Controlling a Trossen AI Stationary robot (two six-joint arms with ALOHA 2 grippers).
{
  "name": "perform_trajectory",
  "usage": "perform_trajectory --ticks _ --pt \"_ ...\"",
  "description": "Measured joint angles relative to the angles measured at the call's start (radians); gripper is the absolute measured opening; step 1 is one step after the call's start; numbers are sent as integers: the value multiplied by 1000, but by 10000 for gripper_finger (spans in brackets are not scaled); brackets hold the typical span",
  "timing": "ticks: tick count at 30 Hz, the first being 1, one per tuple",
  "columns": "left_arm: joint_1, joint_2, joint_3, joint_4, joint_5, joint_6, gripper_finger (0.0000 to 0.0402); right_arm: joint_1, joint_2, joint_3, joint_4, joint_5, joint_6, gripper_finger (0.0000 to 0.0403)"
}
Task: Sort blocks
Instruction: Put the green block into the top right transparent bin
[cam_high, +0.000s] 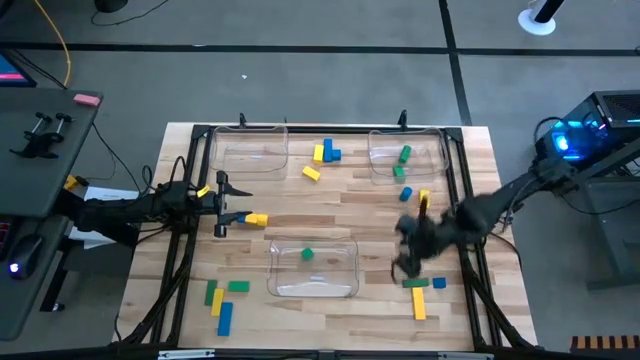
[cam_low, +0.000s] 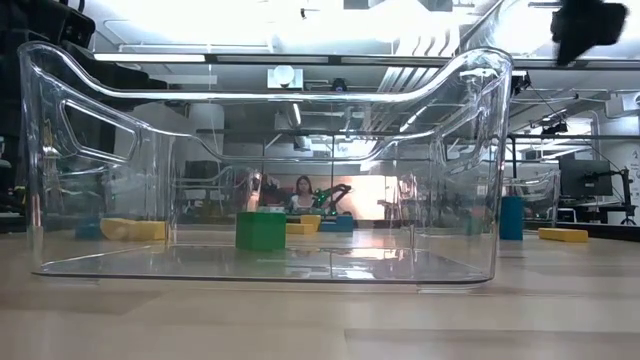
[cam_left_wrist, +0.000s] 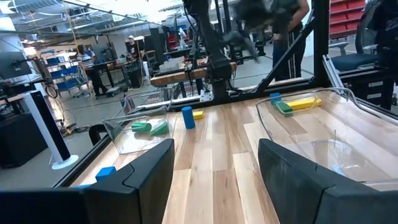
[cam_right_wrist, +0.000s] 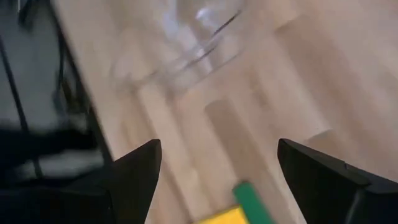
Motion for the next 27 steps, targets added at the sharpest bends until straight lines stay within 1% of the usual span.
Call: perform_trajectory --ticks 3,5,6,9,11,14,18,21,23,27 --pt "0 0 0 0 0 0 220 50 70 0 60 -28 25 318" --pt "0 0 0 0 0 0 220 54 117 0 130 -75 -1 318" --pt "0 0 0 0 0 0 220 49 136 0 183 -79 -28 318" --pt "0 0 0 0 0 0 220 -5 197 29 360 -33 -173 318" --pt "0 0 0 0 0 0 220 -54 252 77 415 -17 -312 318" --pt "0 0 0 0 0 0 220 -117 358 181 402 -27 -480 318" --pt "0 0 0 0 0 0 220 -153 509 351 344 -43 -721 318" --pt "0 0 0 0 0 0 220 -160 627 464 253 -7 -841 318" --pt "0 0 0 0 0 0 220 -170 697 533 212 37 -836 318" --pt "0 0 0 0 0 0 220 -203 812 656 173 50 -645 318"
